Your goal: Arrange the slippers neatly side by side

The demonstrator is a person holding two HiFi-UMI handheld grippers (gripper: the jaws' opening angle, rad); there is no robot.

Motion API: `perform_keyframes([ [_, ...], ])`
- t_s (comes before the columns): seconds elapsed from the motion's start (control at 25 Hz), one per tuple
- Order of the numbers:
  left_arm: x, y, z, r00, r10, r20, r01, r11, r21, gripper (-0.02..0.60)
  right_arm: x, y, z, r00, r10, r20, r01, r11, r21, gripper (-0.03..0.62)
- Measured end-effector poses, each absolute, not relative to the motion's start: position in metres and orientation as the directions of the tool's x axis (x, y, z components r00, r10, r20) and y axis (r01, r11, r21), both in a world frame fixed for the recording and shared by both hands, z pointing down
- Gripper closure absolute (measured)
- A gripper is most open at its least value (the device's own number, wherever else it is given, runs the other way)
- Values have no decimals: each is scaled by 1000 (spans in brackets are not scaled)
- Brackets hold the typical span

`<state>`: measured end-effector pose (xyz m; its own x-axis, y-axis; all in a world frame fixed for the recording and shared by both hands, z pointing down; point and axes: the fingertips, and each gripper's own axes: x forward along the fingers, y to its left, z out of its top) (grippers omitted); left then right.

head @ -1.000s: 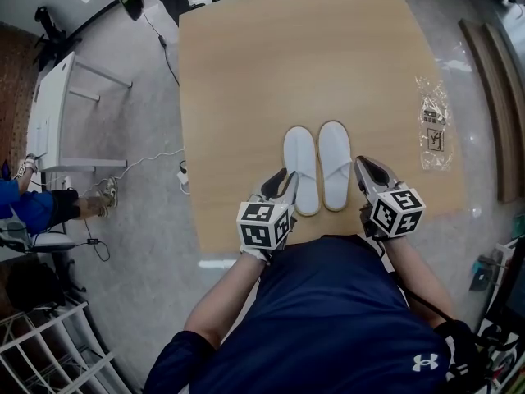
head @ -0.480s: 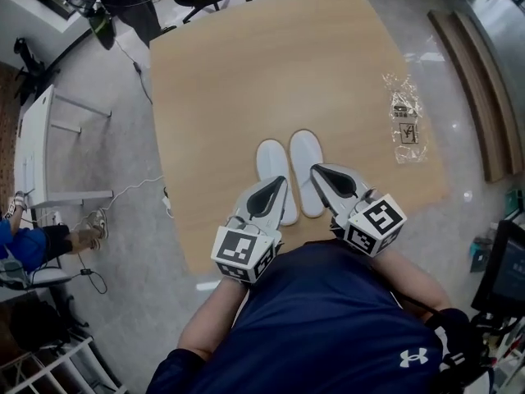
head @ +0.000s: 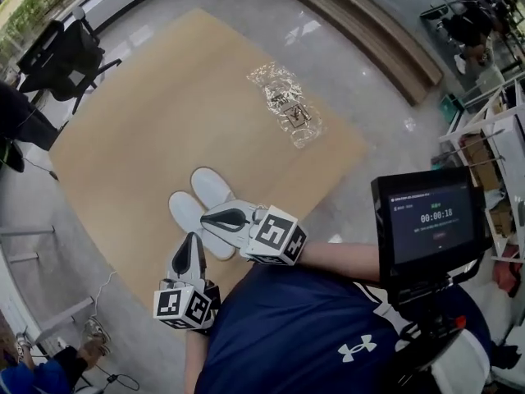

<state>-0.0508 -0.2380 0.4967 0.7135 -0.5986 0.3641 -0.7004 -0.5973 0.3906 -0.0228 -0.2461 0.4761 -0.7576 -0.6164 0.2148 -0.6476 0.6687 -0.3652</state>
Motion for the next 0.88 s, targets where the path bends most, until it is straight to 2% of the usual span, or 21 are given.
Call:
perform_keyframes([
  [0.48,-40,-230,509,729,-559,396,-685,-603,409,578,-15,-242,485,-739,-631,236,-670,652,-356,583],
  [0.88,-43,-238,517,717,-583,382,-695,-561,450,578,-10,-249,496,-736,-620,273,-677,654,-337,583],
])
